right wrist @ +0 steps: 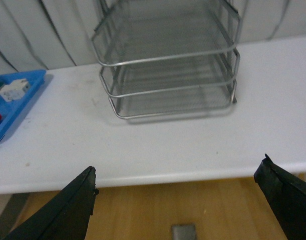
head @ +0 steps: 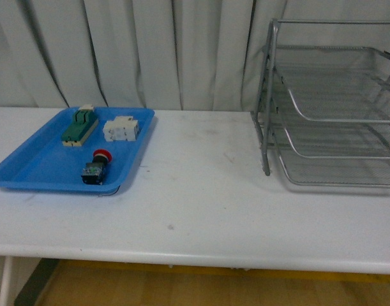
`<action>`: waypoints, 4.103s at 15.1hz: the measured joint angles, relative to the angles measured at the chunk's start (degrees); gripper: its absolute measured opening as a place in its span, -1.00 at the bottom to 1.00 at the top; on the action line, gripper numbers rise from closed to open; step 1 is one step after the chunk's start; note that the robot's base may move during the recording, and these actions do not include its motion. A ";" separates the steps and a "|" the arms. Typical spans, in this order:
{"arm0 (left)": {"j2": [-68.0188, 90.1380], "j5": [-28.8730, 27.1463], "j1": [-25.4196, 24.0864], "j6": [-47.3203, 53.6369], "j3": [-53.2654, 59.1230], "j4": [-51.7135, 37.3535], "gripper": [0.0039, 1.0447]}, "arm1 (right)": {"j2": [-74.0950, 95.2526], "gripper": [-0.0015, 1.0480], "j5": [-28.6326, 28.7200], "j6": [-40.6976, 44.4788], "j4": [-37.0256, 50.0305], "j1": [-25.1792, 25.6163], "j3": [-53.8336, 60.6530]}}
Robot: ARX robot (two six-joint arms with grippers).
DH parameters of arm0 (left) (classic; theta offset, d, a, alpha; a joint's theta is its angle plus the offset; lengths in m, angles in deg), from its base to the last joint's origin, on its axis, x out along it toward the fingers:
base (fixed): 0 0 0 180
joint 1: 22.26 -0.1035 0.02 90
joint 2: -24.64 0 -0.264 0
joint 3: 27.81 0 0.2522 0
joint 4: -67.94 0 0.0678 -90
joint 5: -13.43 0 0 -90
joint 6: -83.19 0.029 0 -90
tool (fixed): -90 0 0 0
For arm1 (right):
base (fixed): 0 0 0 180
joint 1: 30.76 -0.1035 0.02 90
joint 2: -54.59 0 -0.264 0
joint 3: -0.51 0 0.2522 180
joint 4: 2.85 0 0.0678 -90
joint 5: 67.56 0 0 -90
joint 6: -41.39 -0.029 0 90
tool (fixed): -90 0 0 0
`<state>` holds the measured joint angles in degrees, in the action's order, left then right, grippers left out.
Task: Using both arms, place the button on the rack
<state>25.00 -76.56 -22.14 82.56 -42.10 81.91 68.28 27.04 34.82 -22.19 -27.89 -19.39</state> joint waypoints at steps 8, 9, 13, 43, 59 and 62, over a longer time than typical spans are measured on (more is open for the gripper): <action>0.00 -0.02 0.00 0.00 0.00 0.00 0.88 | 53.55 0.87 12.28 -19.58 36.74 15.87 -26.56; 0.00 -0.02 0.00 0.00 0.00 0.00 0.88 | 60.74 0.87 14.64 -26.03 41.46 17.49 -28.37; 0.00 -0.02 0.00 0.00 0.00 0.00 0.88 | 80.50 0.87 19.80 -55.21 60.67 20.81 -30.08; 0.00 -0.02 0.00 0.00 0.00 0.00 0.88 | 122.09 -0.93 20.02 -72.98 79.41 8.39 -47.32; 0.00 -0.04 0.00 0.00 0.00 0.00 0.88 | 99.45 0.43 25.94 -65.57 78.95 14.51 -17.62; 0.00 -0.02 0.00 0.00 0.00 0.00 0.88 | 94.03 0.87 26.93 -65.35 78.93 15.37 -13.97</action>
<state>25.00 -76.59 -22.14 82.56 -42.10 81.91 162.31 53.97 -30.53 56.74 -12.52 -33.35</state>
